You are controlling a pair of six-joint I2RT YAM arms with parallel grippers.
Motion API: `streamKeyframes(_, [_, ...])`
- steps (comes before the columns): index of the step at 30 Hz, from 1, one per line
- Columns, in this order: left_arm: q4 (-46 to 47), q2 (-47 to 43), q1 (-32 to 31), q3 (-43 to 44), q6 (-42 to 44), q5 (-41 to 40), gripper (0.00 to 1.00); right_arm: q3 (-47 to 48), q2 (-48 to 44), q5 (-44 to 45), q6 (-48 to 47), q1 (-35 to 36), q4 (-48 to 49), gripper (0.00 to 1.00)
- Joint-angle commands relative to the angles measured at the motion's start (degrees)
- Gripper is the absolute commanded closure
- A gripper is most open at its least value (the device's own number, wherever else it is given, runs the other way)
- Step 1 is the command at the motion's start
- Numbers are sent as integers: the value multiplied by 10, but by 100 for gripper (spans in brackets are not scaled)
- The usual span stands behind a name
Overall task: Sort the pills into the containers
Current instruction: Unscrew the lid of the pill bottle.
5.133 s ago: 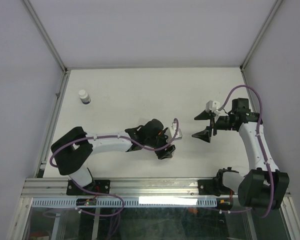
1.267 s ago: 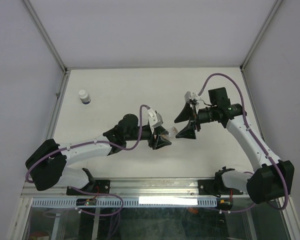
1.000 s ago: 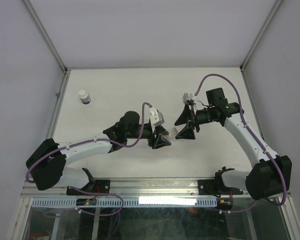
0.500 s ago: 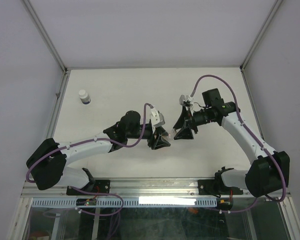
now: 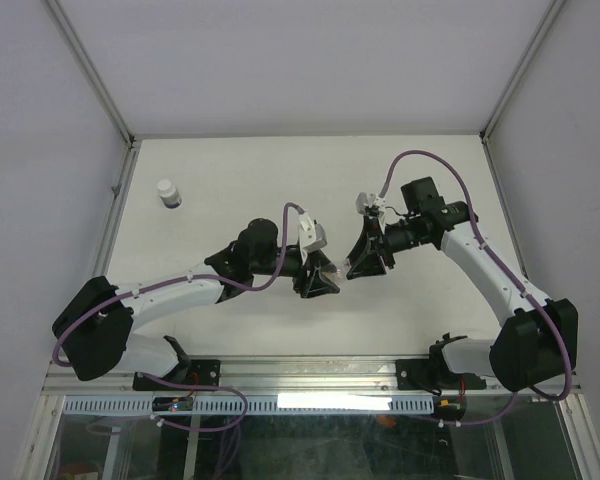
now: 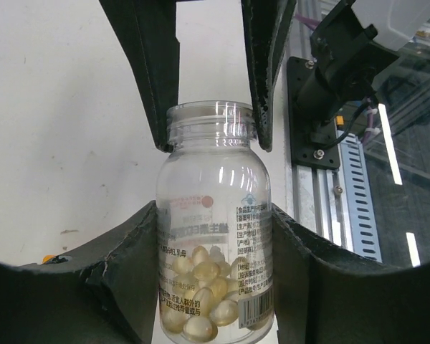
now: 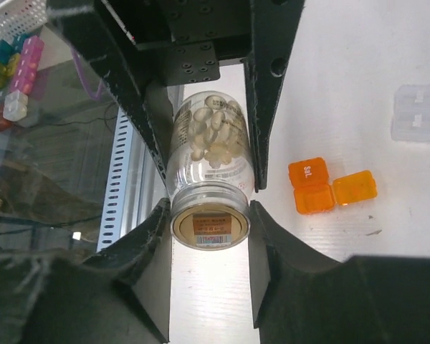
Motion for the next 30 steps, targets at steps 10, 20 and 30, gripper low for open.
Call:
streamKeyframes(10, [70,38,67,29,-88,208,100,33,-50,24,-264,50,60,100])
streamKeyframes(20, [-4,29,65,35,-26,91,100,52,-54,7,-101,49,97,100])
streamKeyframes(30, [-50,55,43,59,15,42,100,46,-42,2,0,51,143,100])
